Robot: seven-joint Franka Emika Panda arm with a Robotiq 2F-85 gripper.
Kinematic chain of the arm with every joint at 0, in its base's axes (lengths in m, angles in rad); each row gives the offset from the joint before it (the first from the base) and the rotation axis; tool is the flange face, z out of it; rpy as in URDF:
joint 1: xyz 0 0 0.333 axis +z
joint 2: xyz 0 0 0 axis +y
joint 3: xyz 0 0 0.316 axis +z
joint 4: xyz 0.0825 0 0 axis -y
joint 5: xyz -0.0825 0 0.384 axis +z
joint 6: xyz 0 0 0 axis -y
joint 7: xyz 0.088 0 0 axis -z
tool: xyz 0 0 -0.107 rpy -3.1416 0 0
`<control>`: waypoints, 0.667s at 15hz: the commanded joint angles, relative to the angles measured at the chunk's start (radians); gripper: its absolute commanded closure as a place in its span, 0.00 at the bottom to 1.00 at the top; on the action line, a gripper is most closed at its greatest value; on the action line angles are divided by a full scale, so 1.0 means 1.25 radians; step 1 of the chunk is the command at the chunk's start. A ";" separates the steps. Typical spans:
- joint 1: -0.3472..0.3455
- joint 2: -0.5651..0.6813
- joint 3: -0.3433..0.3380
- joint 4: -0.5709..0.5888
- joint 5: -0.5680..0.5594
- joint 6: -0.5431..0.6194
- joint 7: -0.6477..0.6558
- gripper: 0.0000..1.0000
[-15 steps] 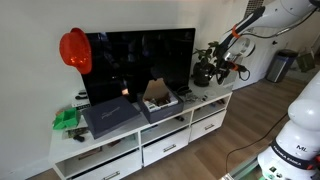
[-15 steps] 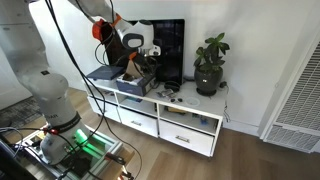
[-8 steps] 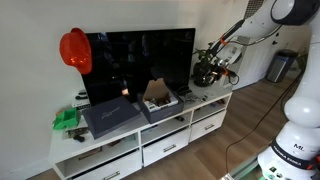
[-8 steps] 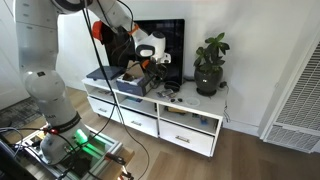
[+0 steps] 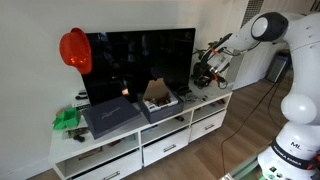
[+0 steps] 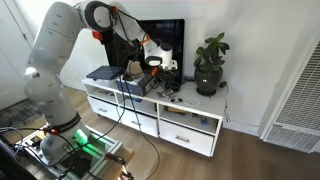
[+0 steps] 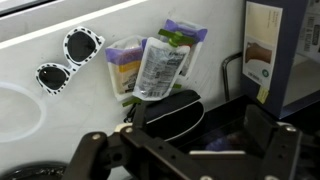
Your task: Pick up the iv drip bag near the sunglasses pouch and place it in the iv drip storage box in front of the television
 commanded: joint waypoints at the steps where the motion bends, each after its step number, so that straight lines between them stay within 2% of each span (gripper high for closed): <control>1: -0.052 0.098 0.059 0.110 0.024 -0.009 -0.033 0.00; 4: -0.081 0.164 0.093 0.168 0.029 0.005 -0.047 0.00; 5: -0.081 0.181 0.090 0.181 0.018 -0.006 -0.031 0.00; 6: -0.066 0.131 0.074 0.125 -0.003 0.000 -0.010 0.00; 10: -0.074 0.175 0.080 0.165 -0.005 0.000 -0.008 0.00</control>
